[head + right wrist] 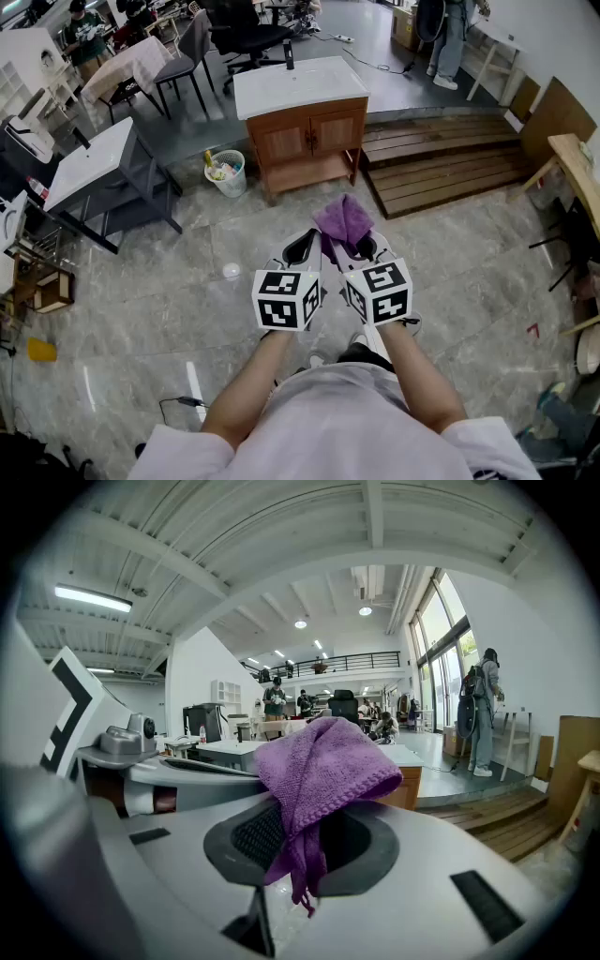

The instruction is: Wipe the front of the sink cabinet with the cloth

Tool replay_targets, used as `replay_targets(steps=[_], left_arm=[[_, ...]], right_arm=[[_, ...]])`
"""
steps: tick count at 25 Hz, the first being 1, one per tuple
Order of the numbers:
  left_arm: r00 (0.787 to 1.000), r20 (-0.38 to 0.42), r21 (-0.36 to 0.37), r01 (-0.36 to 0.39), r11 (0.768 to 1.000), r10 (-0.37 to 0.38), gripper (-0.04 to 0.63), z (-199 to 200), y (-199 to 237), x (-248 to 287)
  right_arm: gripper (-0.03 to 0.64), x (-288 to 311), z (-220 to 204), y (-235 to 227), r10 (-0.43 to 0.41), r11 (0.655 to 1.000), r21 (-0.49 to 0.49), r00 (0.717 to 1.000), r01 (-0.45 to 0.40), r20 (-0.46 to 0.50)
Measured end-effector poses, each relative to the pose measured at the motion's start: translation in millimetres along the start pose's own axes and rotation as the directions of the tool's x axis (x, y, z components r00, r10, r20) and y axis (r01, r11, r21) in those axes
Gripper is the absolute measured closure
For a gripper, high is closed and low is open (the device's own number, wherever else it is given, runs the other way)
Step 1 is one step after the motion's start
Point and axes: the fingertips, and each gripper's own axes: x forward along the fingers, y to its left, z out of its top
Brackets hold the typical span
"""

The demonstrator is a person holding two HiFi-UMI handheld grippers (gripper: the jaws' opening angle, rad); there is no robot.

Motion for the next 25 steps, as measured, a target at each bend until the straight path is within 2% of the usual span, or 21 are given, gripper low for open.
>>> replay_targets(steps=[13, 20, 25], left_arm=[[1.000, -0.024, -0.009, 0.015, 1.000, -0.015, 0.589, -1, 20, 25], [0.999, -0.046, -0.021, 0.006, 1.000, -0.007, 0.589, 1, 40, 77], [0.999, -0.052, -0.024, -0.012, 1.000, 0.010, 0.589, 20, 64, 135]], right_arm=[[0.540, 31, -6, -8, 0.007, 1.000, 0.018, 1.000, -0.006, -0.018], [0.540, 75, -10, -44, 0.023, 0.999, 0.039, 0.999, -0.022, -0.031], [0.541, 124, -1, -86, 0.043, 0.998, 0.038, 0.998, -0.041, -0.040]])
